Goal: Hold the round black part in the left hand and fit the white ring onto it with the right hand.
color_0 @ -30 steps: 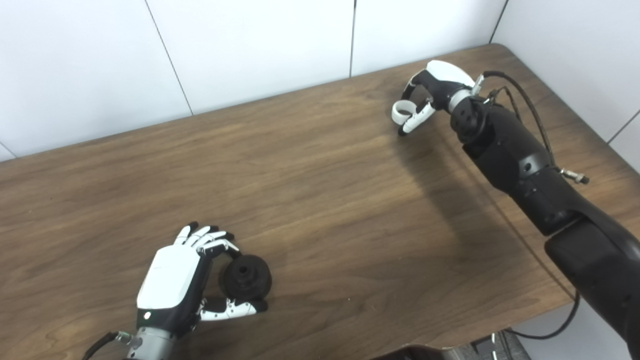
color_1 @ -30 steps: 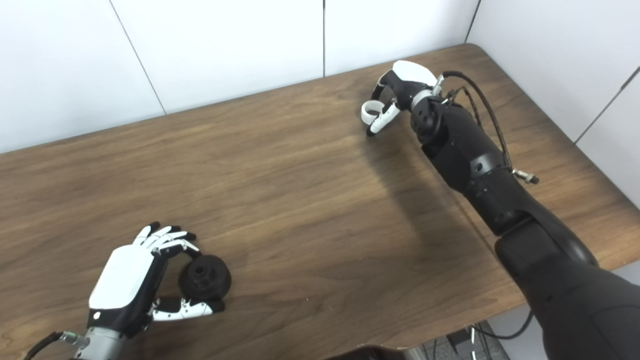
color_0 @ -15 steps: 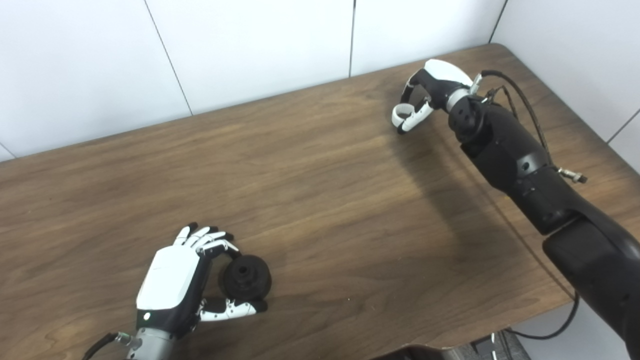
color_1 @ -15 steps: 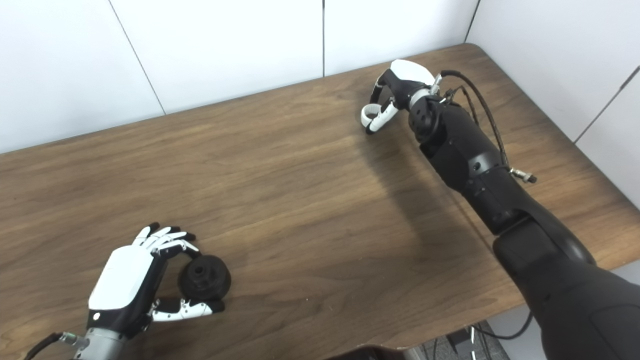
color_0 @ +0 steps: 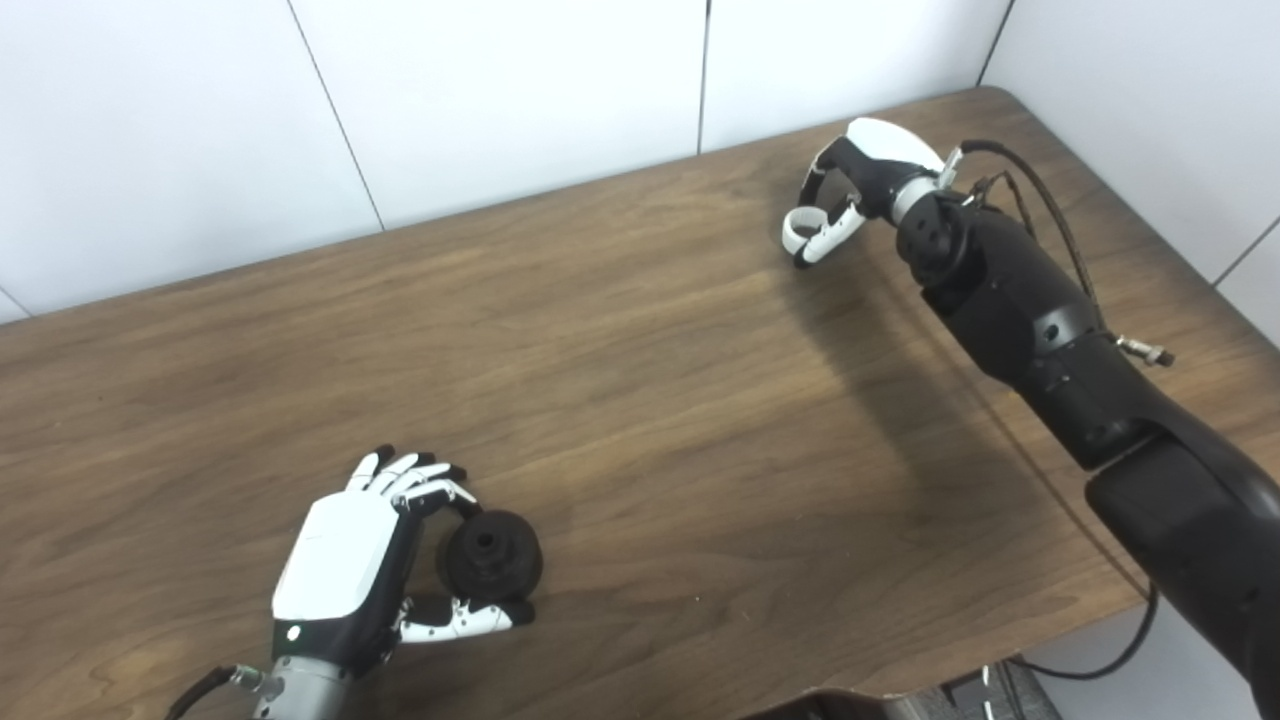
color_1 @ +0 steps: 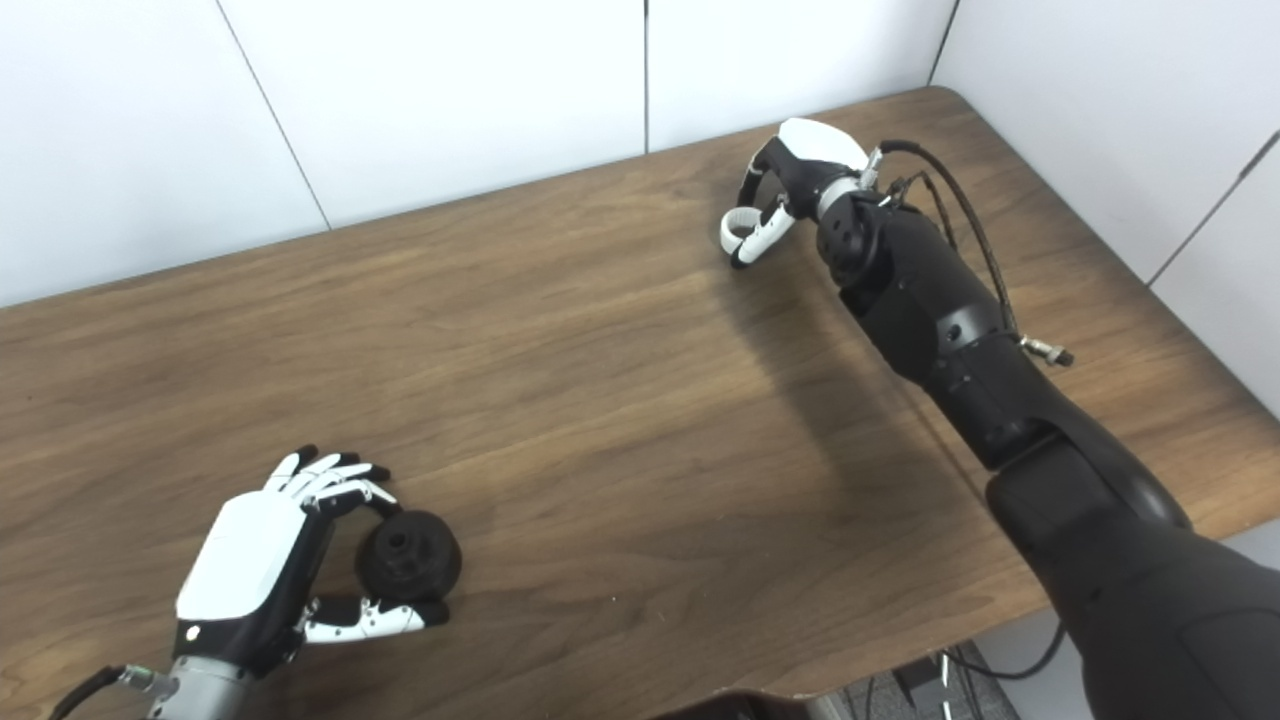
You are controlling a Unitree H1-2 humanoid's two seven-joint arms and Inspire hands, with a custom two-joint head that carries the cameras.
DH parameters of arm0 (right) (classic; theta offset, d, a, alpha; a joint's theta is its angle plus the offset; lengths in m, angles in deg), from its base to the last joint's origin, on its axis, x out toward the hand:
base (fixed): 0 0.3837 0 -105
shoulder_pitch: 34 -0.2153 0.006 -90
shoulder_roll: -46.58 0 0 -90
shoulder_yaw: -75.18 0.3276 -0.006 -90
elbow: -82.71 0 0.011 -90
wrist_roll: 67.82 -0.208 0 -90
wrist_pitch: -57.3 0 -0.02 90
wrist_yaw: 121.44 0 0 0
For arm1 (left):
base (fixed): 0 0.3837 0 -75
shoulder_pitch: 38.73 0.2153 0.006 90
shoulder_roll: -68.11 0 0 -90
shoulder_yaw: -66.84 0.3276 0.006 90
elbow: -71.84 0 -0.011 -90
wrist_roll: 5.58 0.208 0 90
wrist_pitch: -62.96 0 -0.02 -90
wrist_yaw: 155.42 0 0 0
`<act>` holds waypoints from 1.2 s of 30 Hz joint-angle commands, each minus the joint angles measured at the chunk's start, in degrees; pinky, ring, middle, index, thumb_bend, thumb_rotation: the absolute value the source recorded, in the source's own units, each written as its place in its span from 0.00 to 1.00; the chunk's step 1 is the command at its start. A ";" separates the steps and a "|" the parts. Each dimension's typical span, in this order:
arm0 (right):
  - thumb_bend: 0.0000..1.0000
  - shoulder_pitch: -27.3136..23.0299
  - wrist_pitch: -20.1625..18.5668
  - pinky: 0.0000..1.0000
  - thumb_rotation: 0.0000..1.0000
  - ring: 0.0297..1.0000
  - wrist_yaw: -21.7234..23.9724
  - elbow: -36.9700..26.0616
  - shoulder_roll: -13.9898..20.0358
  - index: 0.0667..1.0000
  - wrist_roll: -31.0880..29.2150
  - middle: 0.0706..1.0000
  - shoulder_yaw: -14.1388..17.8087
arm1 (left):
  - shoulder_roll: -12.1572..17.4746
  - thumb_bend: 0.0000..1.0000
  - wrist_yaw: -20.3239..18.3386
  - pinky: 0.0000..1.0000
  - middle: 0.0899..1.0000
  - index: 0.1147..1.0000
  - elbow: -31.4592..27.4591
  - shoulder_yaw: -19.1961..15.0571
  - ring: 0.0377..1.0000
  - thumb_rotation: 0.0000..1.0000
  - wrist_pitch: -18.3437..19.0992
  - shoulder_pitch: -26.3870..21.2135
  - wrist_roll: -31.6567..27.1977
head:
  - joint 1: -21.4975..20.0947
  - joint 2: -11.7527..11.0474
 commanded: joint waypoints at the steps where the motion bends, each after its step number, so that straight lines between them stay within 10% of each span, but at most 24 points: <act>1: 0.52 -2.12 2.13 0.91 0.13 0.90 -2.26 -0.72 1.70 0.45 0.66 0.81 0.77 | 1.30 0.52 -1.55 0.97 0.76 0.42 1.07 0.16 0.87 0.05 0.95 0.81 1.67 | -0.08 0.08; 22: 0.52 -1.68 4.07 0.94 0.13 0.91 1.17 -7.33 2.72 0.45 2.03 0.82 -1.61 | 0.48 0.52 -2.16 0.98 0.77 0.42 0.87 0.81 0.87 0.06 1.90 0.55 2.66 | 1.17 -0.04; 36: 0.52 -3.39 2.33 0.93 0.13 0.90 12.30 -21.22 0.56 0.45 4.45 0.79 -5.16 | -0.64 0.52 -1.82 0.97 0.76 0.42 0.69 1.94 0.87 0.06 2.78 0.94 3.52 | 4.31 0.51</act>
